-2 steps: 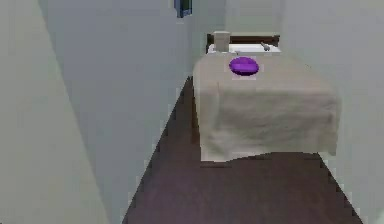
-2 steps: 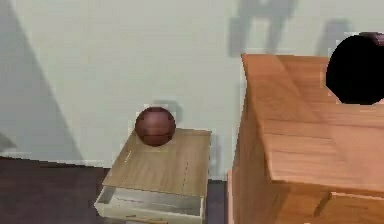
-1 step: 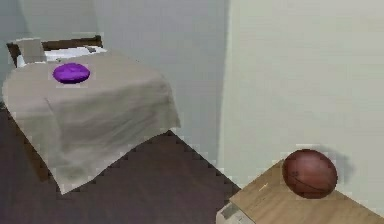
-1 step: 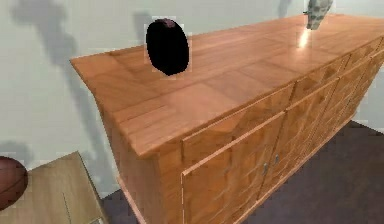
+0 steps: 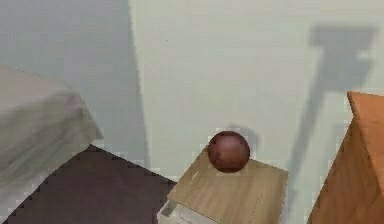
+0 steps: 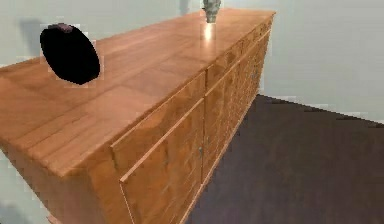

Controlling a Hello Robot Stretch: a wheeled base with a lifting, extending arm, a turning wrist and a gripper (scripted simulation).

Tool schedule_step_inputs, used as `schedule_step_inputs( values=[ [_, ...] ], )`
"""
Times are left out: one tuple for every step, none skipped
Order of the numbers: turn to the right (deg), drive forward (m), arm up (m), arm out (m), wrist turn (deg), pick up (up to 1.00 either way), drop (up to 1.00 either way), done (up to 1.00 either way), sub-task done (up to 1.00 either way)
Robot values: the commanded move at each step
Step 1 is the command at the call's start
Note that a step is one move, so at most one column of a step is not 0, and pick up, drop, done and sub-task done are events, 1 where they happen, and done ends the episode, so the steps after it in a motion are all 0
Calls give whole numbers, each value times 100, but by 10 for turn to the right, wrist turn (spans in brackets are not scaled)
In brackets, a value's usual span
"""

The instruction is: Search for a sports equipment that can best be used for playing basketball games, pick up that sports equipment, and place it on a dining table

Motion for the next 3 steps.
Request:
schedule_step_inputs(
  values=[
    [0, 10, 0, 0, 0, 0, 0, 0, 0],
    [-450, 0, 0, 0, 0, 0, 0, 0, 0],
    [-270, 0, 0, 0, 0, 0, 0, 0, 0]
  ],
)
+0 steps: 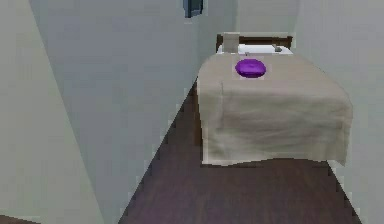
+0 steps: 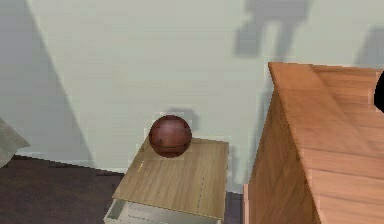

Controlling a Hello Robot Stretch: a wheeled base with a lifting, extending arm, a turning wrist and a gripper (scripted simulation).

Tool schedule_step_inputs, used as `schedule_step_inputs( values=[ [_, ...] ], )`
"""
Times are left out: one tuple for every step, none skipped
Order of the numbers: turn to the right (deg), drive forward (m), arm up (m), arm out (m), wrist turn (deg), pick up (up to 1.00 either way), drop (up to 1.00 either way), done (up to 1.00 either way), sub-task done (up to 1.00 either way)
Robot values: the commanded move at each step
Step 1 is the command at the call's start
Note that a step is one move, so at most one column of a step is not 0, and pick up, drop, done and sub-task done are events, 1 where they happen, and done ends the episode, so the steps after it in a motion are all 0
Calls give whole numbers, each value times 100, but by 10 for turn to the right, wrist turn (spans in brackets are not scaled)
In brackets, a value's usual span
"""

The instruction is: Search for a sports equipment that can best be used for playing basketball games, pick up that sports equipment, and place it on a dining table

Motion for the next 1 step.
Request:
schedule_step_inputs(
  values=[
    [0, 0, 50, 0, 0, 0, 0, 0, 0]
  ],
)
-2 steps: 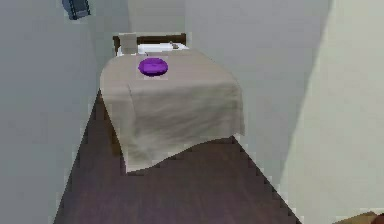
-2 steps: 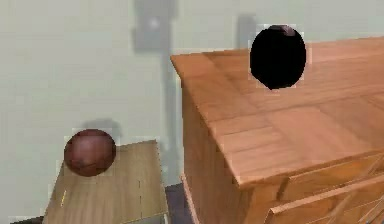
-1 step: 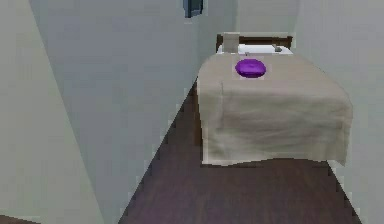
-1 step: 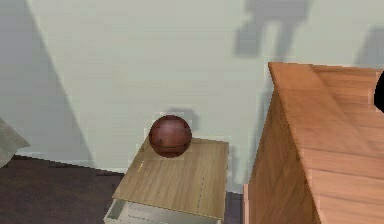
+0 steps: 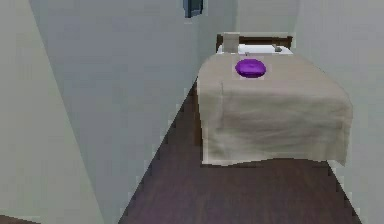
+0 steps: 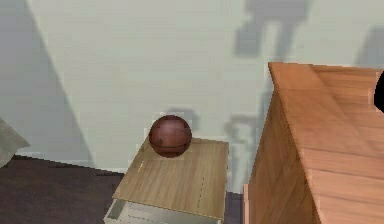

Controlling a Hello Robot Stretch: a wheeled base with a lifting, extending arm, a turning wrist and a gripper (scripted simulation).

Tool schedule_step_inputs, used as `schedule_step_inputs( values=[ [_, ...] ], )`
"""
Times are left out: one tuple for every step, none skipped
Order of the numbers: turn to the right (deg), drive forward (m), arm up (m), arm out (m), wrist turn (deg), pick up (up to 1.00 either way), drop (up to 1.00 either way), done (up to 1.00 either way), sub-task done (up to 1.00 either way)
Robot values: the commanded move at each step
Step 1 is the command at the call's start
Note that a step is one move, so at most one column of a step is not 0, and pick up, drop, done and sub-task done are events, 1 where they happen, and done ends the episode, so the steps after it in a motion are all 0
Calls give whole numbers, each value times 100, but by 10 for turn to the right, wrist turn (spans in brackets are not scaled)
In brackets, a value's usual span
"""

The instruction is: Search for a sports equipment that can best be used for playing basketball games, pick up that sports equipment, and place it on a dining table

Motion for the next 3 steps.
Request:
schedule_step_inputs(
  values=[
    [0, 0, 28, 0, 0, 0, 0, 0, 0],
    [0, 0, 0, 44, 0, 0, 0, 0, 0],
    [0, 0, 0, 0, 450, 0, 0, 0, 0]
  ],
)
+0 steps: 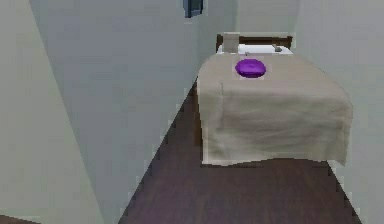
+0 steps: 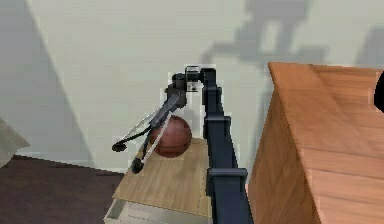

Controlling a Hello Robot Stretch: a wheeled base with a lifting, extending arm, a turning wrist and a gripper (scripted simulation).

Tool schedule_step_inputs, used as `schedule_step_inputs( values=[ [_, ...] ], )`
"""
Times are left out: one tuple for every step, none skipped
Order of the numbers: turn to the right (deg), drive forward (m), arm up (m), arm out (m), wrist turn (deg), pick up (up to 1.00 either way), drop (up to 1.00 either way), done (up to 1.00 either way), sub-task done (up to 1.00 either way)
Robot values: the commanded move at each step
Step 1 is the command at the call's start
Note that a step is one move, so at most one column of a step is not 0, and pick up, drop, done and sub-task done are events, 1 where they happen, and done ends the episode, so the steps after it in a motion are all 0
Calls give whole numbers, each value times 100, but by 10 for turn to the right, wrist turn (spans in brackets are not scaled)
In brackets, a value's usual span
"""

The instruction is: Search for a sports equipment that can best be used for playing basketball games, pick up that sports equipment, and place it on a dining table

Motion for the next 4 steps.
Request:
schedule_step_inputs(
  values=[
    [0, 0, 0, 0, 450, 0, 0, 0, 0],
    [0, 0, 0, 0, 450, 0, 0, 0, 0],
    [0, 0, 0, 0, 210, 0, 0, 0, 0],
    [0, 0, -30, 0, 0, 0, 0, 0, 0]
  ],
)
